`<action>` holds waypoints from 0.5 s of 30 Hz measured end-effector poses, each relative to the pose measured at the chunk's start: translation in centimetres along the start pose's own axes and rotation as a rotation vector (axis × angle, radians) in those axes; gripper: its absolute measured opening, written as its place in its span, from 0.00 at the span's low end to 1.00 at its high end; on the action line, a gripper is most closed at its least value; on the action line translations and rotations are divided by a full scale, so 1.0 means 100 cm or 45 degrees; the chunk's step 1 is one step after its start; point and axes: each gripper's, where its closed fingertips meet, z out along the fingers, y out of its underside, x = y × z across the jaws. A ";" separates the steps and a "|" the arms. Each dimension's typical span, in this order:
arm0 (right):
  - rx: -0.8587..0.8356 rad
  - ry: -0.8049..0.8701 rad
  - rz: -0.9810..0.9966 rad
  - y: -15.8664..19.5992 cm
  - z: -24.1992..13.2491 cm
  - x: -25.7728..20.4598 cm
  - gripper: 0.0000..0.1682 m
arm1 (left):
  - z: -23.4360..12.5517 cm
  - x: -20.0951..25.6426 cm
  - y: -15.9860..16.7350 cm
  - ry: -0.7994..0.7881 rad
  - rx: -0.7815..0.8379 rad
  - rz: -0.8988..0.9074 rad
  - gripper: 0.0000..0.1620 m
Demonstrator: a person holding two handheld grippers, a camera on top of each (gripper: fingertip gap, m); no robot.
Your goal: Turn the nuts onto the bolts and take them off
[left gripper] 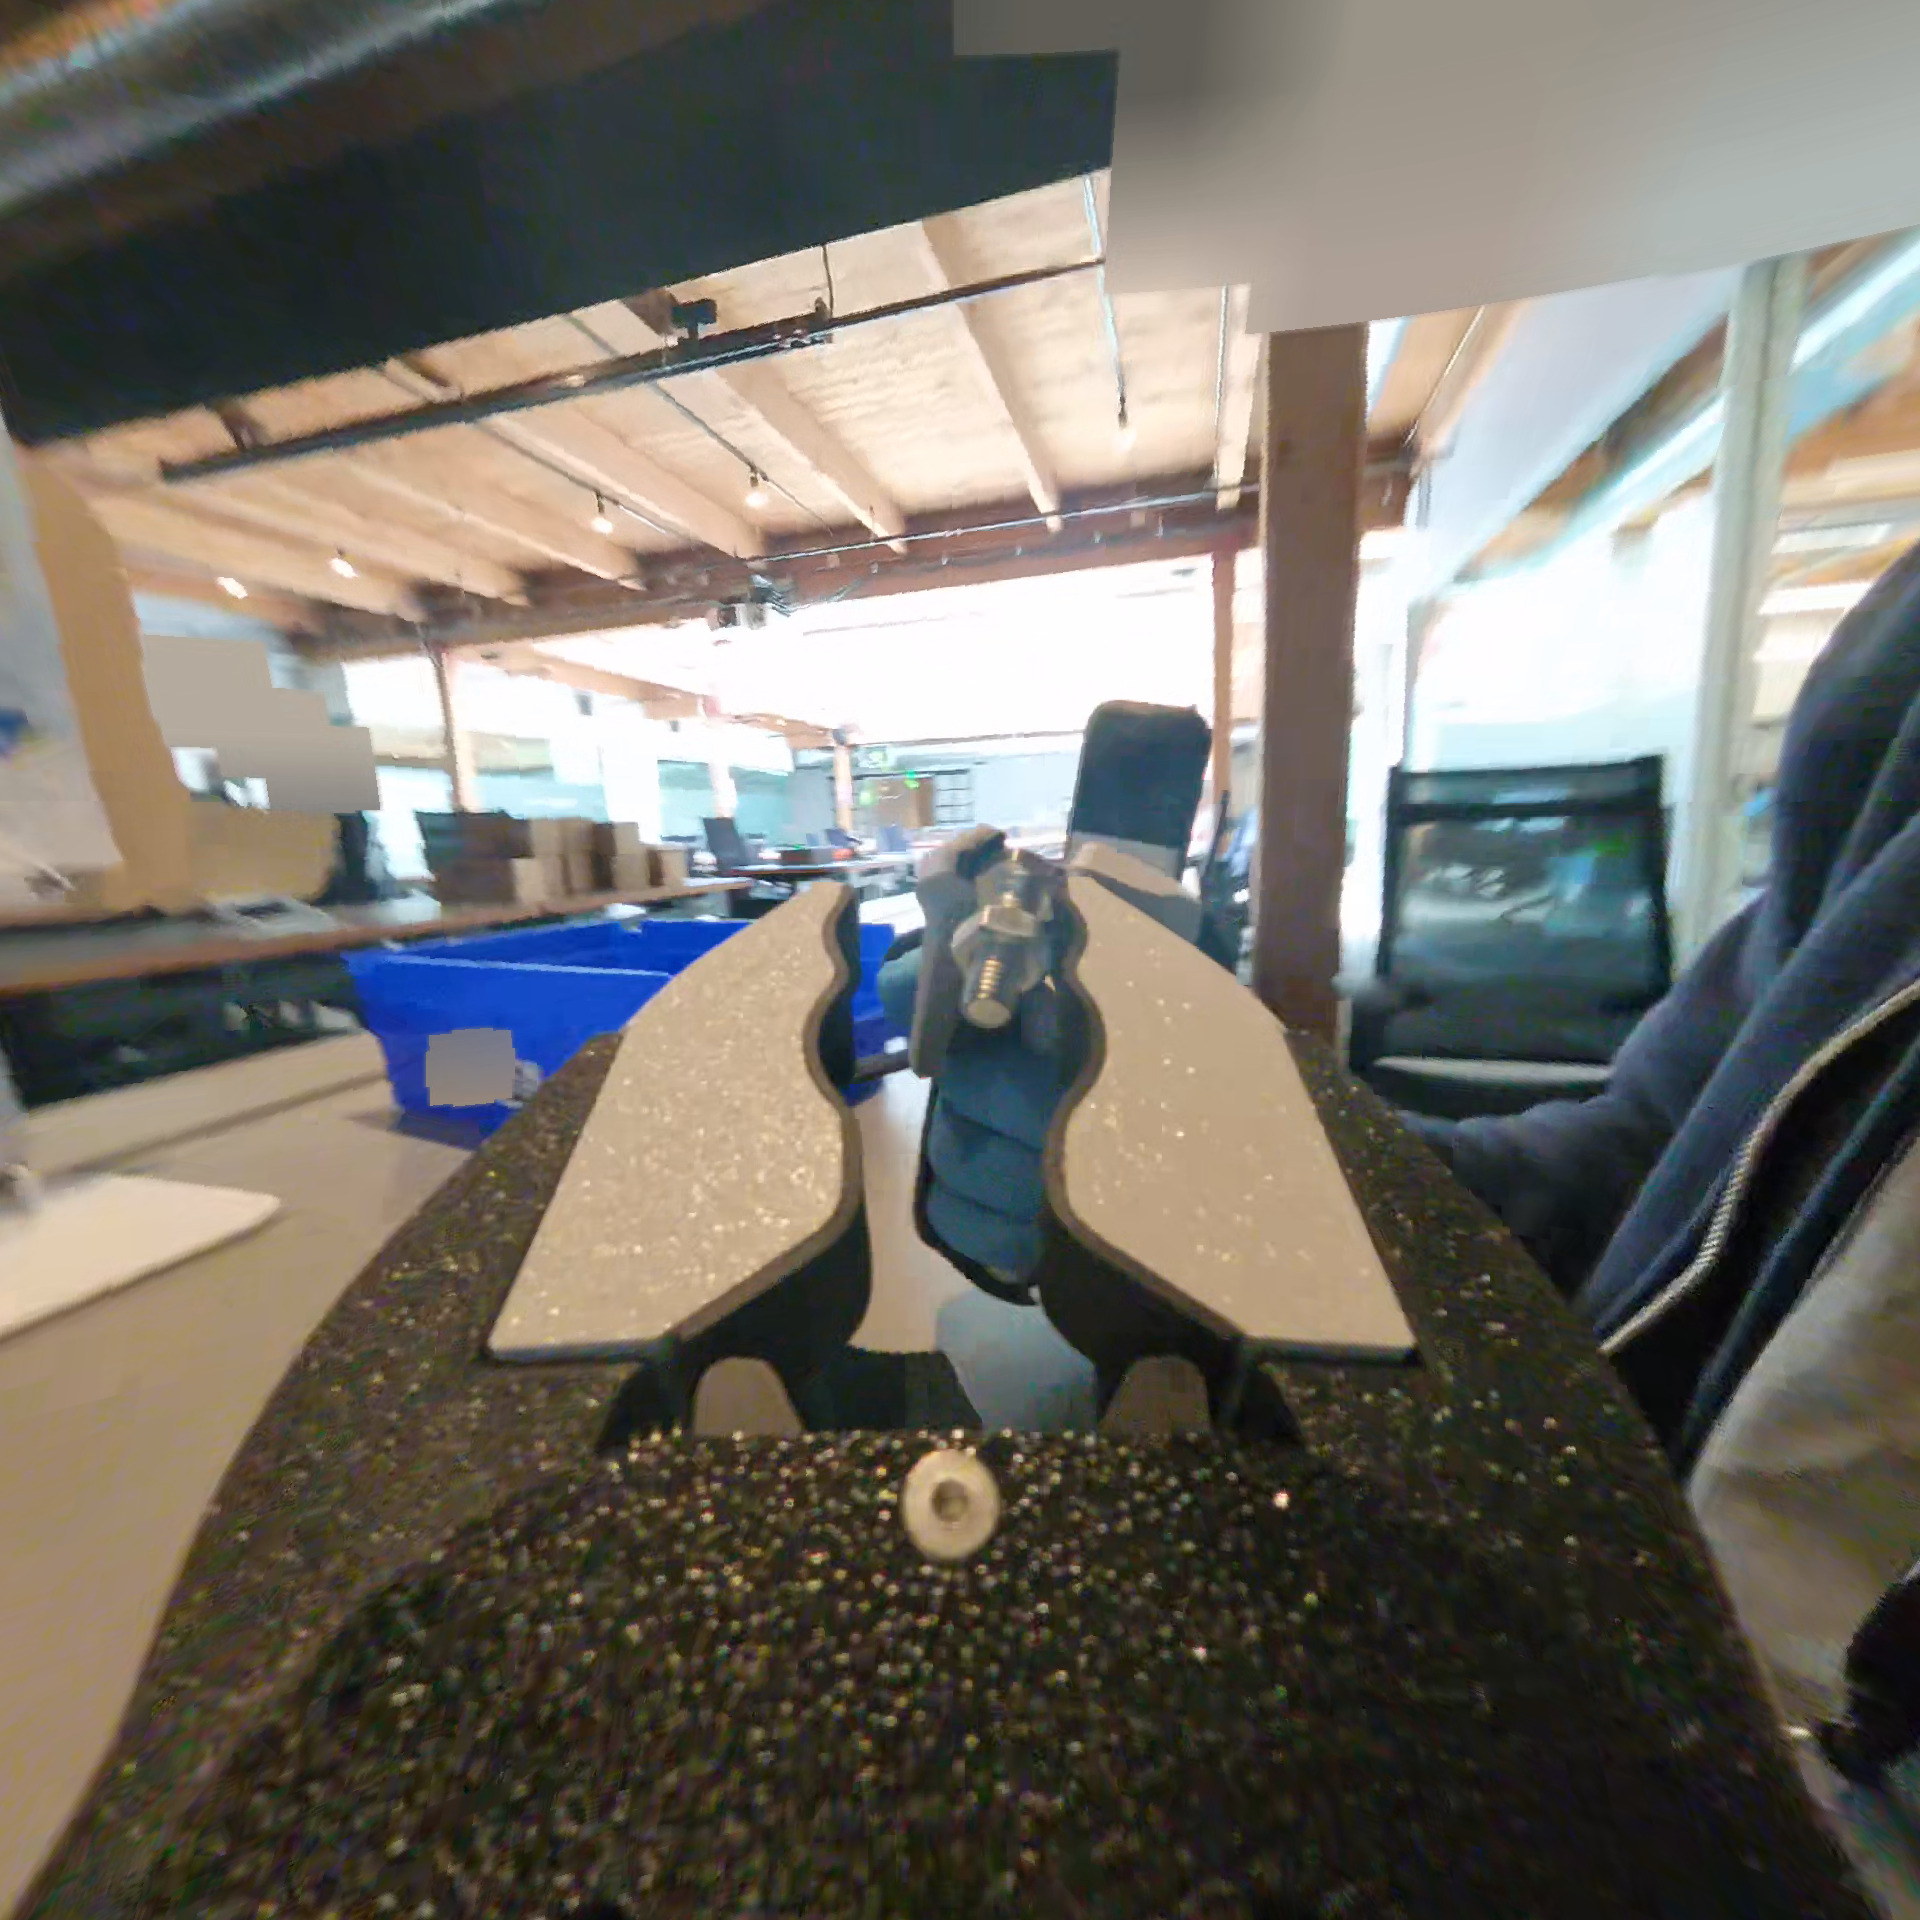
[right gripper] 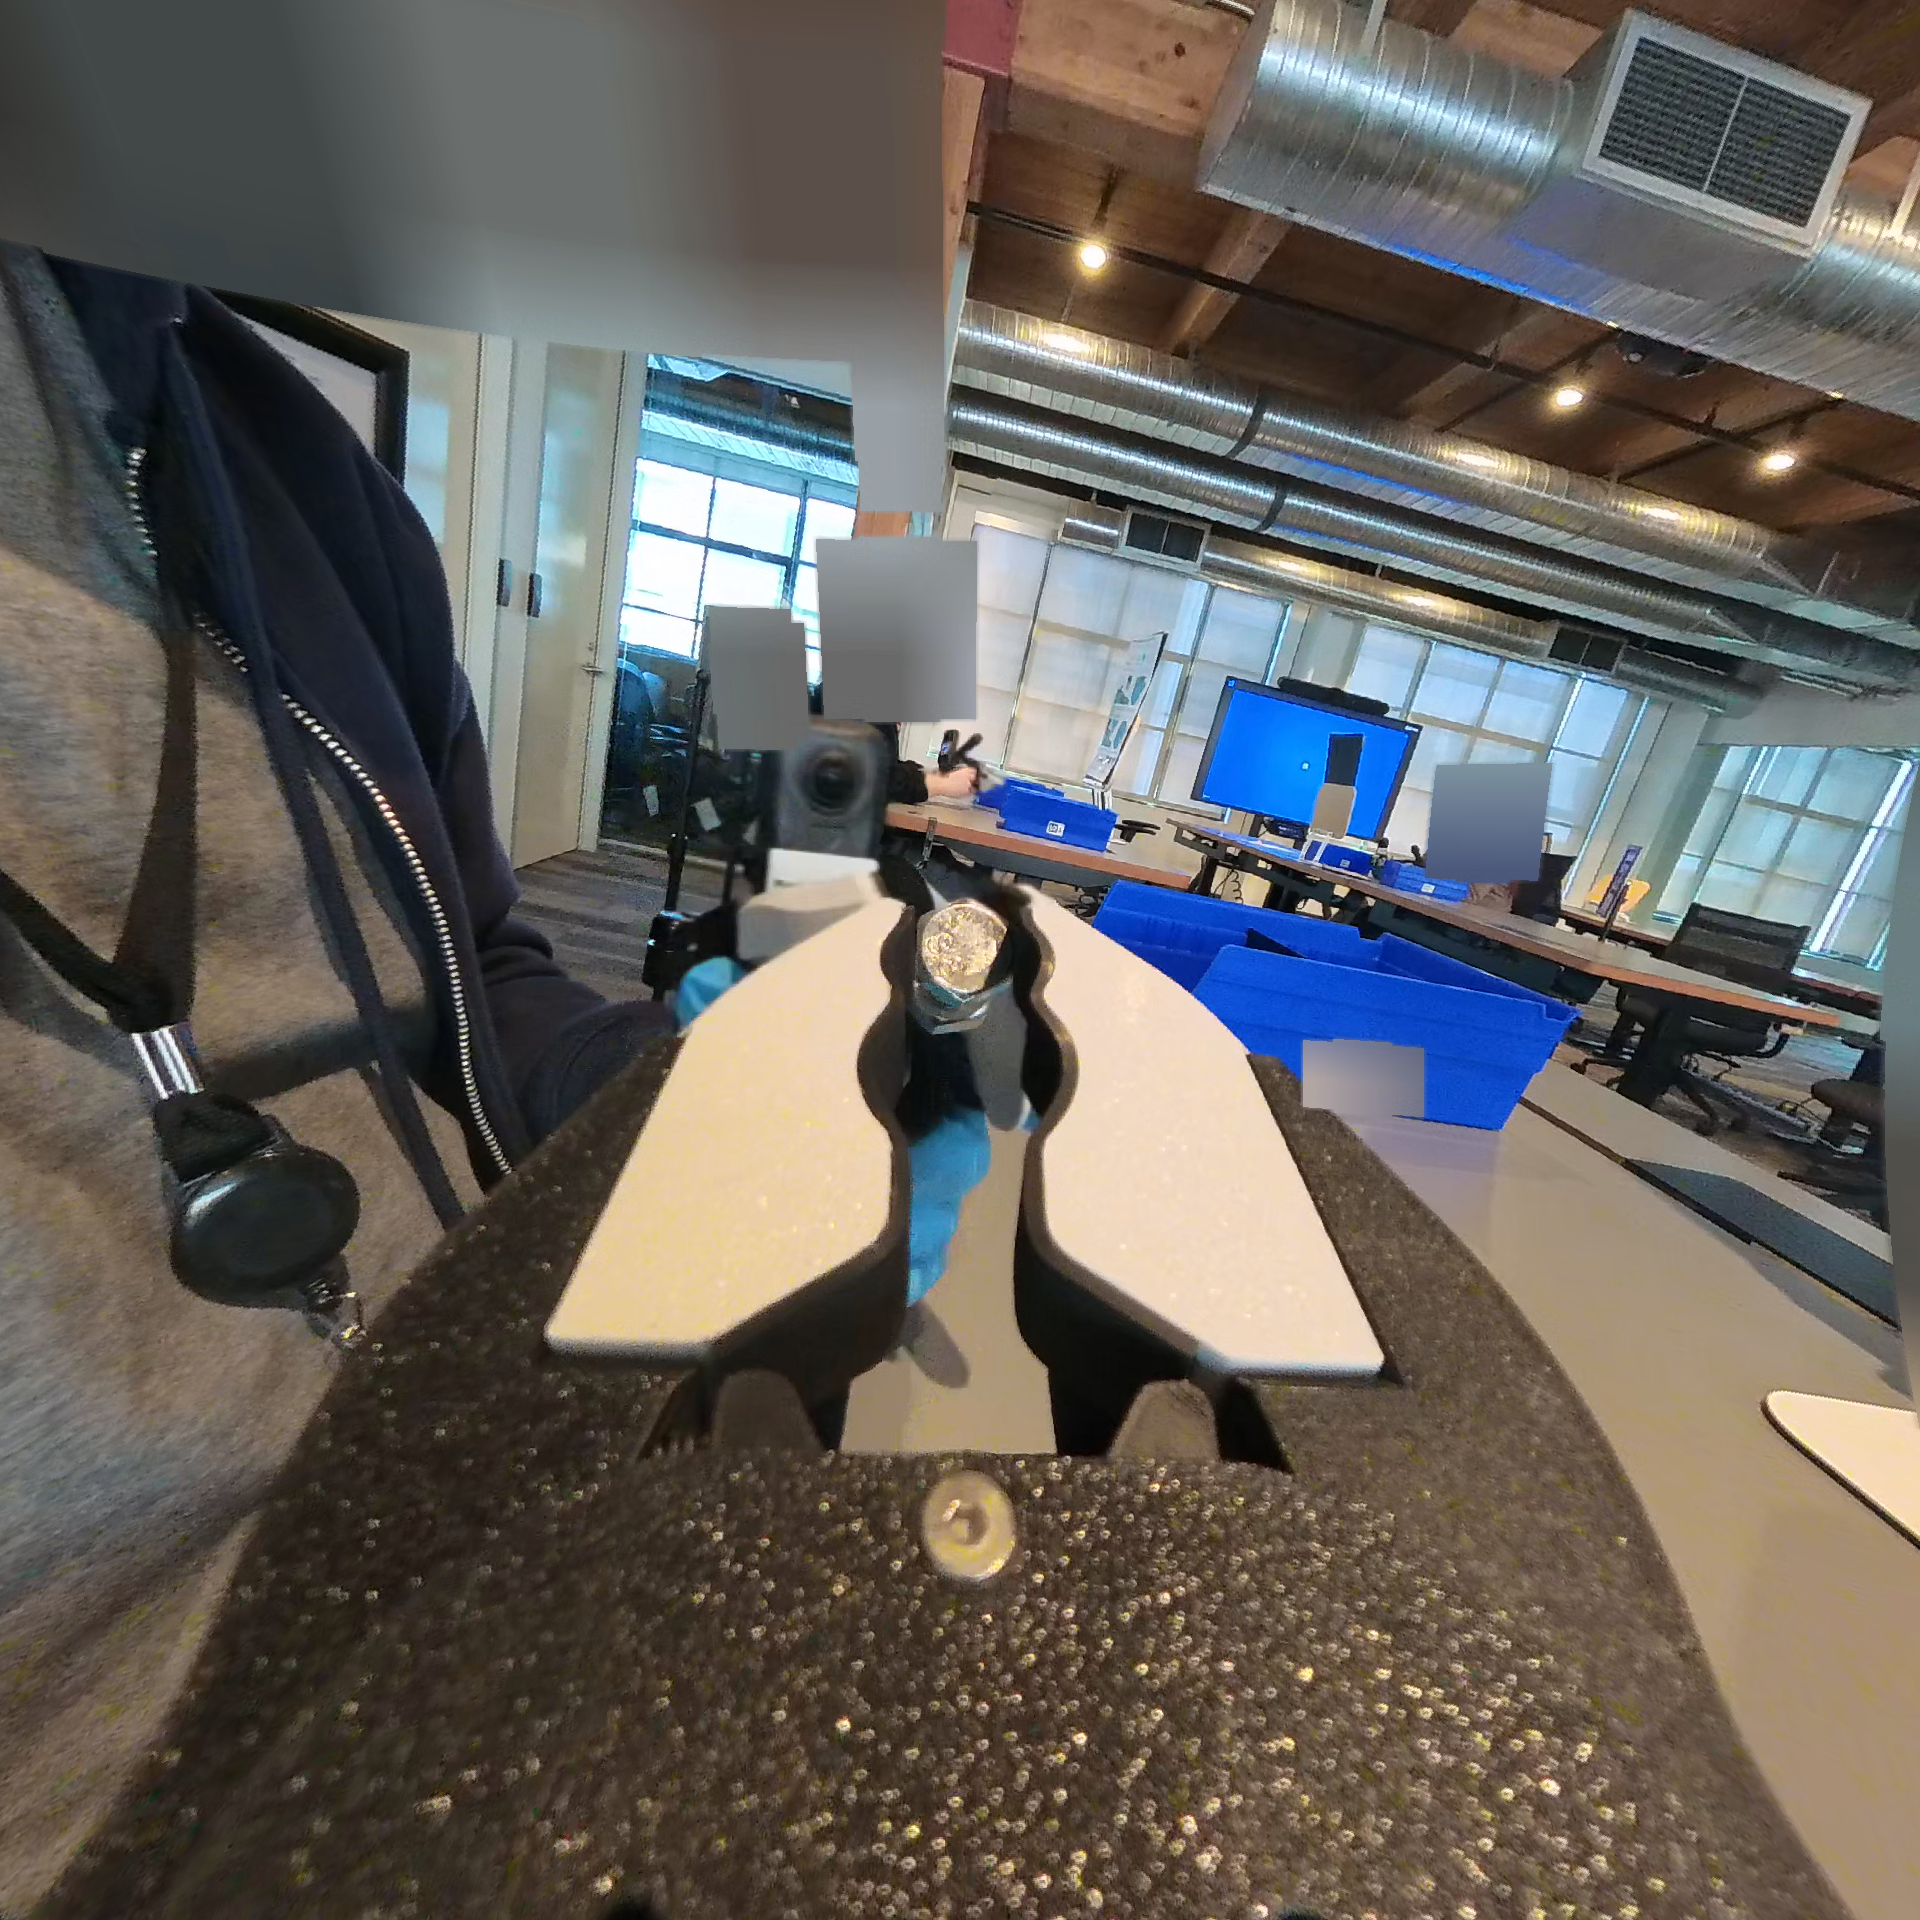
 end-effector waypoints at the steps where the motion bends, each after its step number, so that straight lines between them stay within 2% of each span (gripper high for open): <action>1: 0.000 -0.001 0.000 0.000 0.000 0.000 0.10 | 0.000 -0.001 0.001 0.026 -0.003 -0.083 0.21; 6: 0.002 0.000 0.004 0.000 0.000 0.000 0.10 | 0.002 0.006 0.007 0.153 -0.048 -0.392 0.21; 10: -0.007 0.000 0.004 0.001 0.000 0.000 0.10 | 0.004 0.010 0.011 0.176 -0.093 -0.413 0.11; 13: -0.006 0.001 0.006 0.001 0.000 0.001 0.10 | 0.004 0.009 0.010 0.110 -0.098 -0.205 0.11; 15: -0.006 -0.001 0.009 0.001 0.000 0.000 0.10 | 0.004 0.008 0.011 0.015 -0.119 0.171 0.10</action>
